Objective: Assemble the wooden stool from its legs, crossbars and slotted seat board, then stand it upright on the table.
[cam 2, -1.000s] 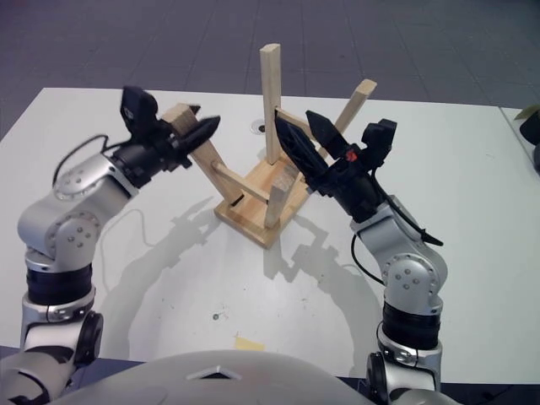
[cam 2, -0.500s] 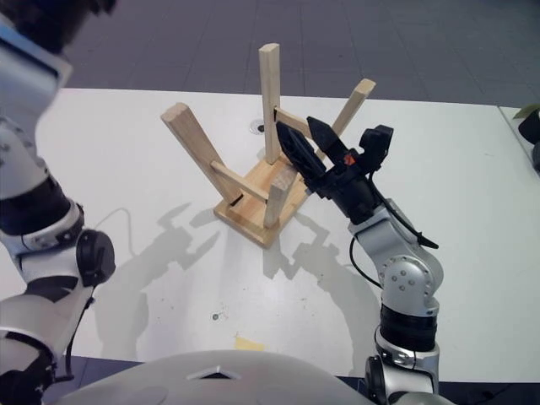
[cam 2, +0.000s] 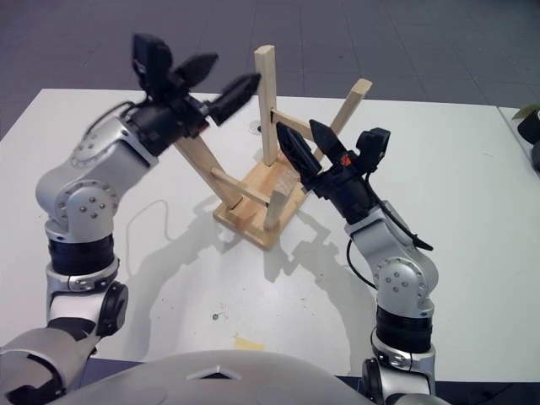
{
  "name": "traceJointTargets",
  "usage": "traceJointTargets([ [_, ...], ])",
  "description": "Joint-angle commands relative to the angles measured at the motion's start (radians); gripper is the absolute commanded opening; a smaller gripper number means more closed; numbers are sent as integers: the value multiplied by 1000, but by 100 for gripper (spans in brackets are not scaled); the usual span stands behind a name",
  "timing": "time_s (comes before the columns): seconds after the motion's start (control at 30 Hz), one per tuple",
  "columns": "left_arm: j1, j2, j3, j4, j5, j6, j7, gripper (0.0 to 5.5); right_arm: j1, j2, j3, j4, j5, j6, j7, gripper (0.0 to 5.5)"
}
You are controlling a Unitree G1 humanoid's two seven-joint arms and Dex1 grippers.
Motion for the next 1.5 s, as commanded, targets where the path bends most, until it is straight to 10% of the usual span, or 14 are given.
traceJointTargets([
  [0.03,0,-11,11,-6,-8,53,24,537,11,10,16,3,-16,2,-9,540],
  [0.57,-292,43,244,-5,-106,57,134,537,-432,29,-21,-192,246,-24,-314,540],
  [0.87,133,27,-55,168,215,-60,61,537,-84,-26,230,-51,-51,41,-229,540],
  [1.3,25,-31,87,114,148,-65,102,537,-119,39,58,11,-92,-97,-226,540],
  [1.5,-95,32,305,155,42,-55,145,537,151,-131,69,3,-190,-43,-45,540],
])
